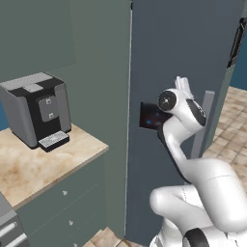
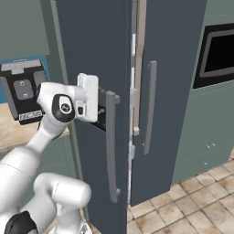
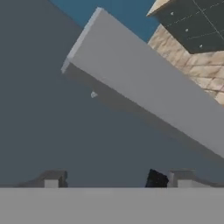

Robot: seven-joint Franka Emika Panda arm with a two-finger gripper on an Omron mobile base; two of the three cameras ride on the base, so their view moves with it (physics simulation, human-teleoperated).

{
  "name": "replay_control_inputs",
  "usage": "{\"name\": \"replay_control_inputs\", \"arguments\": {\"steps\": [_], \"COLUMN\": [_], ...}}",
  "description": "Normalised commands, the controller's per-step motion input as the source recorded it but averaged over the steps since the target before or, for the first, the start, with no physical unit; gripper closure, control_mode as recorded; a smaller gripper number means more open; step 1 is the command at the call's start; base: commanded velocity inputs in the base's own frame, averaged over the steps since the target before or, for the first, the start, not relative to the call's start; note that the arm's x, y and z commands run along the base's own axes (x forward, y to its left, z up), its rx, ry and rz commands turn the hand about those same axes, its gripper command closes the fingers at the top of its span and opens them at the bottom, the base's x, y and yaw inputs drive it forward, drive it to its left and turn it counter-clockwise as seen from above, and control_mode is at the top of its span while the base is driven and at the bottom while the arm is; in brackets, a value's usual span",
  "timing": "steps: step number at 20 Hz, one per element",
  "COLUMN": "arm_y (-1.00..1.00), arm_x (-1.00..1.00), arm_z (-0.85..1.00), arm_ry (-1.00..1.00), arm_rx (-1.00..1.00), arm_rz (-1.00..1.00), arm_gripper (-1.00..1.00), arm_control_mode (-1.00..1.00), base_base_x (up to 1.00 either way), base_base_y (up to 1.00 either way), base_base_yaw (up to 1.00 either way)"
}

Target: The ice cube tray has been filled with water. Take the tray and place it in the freezer to make ice. Close the freezer door after placing the tray.

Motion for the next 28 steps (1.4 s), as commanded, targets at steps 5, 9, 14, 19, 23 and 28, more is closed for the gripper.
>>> {"name": "replay_control_inputs", "arguments": {"steps": [5, 9, 14, 19, 23, 28], "arm_y": [-0.02, 0.00, 0.00, 0.00, 0.00, 0.00], "arm_x": [0.56, 0.62, 0.62, 0.64, 0.64, 0.64], "arm_z": [-0.02, 0.00, 0.00, 0.00, 0.00, 0.00], "arm_ry": [-0.44, -0.20, -0.14, -0.13, -0.14, -0.09], "arm_rx": [0.18, 0.19, 0.17, 0.16, 0.18, 0.18], "arm_rz": [0.35, 0.29, 0.27, 0.29, 0.28, 0.24], "arm_gripper": [-1.00, -1.00, -1.00, -1.00, -1.00, -1.00], "arm_control_mode": [-1.00, -1.00, -1.00, -1.00, -1.00, -1.00], "base_base_x": [0.00, 0.00, 0.00, 0.00, 0.00, 0.00], "base_base_y": [0.00, 0.00, 0.00, 0.00, 0.00, 0.00], "base_base_yaw": [0.00, 0.00, 0.00, 0.00, 0.00, 0.00]}}
